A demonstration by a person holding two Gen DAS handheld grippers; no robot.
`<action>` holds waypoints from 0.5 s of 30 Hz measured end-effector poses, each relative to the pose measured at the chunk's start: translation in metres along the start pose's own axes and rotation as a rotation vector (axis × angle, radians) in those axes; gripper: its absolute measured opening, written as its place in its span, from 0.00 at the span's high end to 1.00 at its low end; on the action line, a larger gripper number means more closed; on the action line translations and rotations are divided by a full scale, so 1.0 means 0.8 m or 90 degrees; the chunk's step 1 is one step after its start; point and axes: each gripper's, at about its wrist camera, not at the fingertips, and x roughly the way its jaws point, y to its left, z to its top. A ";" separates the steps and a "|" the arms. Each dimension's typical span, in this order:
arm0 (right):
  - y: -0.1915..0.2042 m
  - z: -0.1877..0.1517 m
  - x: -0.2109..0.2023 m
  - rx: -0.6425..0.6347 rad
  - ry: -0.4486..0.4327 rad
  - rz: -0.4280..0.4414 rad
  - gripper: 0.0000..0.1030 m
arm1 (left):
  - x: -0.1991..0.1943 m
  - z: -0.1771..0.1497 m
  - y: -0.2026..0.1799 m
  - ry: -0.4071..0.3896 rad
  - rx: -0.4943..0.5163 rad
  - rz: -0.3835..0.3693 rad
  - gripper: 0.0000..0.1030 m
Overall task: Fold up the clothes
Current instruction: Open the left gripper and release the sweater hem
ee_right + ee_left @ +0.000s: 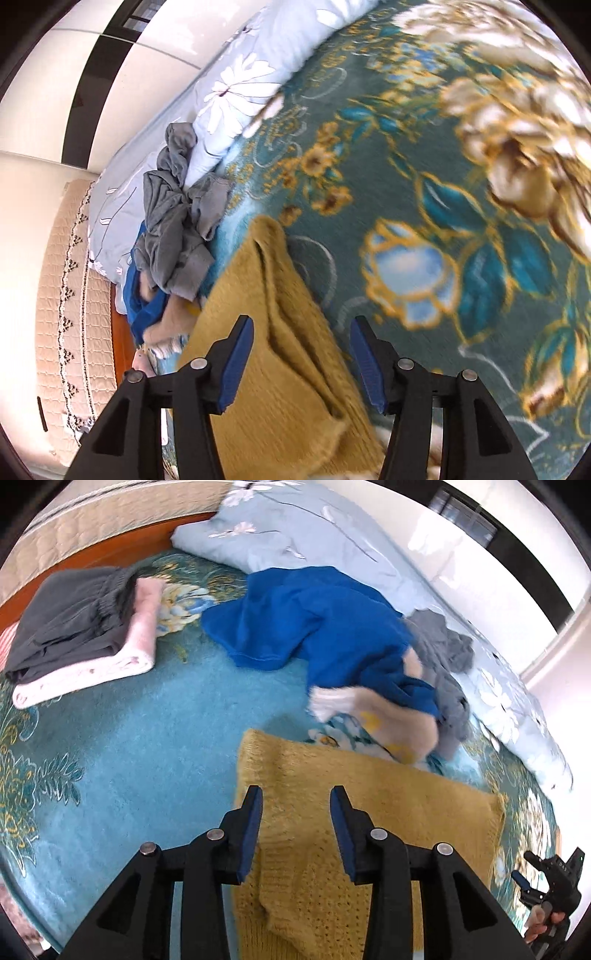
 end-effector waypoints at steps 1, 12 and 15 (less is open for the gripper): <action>-0.009 -0.008 -0.004 0.004 0.002 0.002 0.43 | -0.001 -0.005 -0.013 0.010 0.025 -0.018 0.63; -0.054 -0.082 0.005 0.006 0.080 0.031 0.43 | 0.048 -0.061 -0.117 0.237 0.141 -0.168 0.63; -0.050 -0.087 0.015 0.003 0.085 0.035 0.43 | 0.064 -0.083 -0.136 0.283 0.182 -0.150 0.63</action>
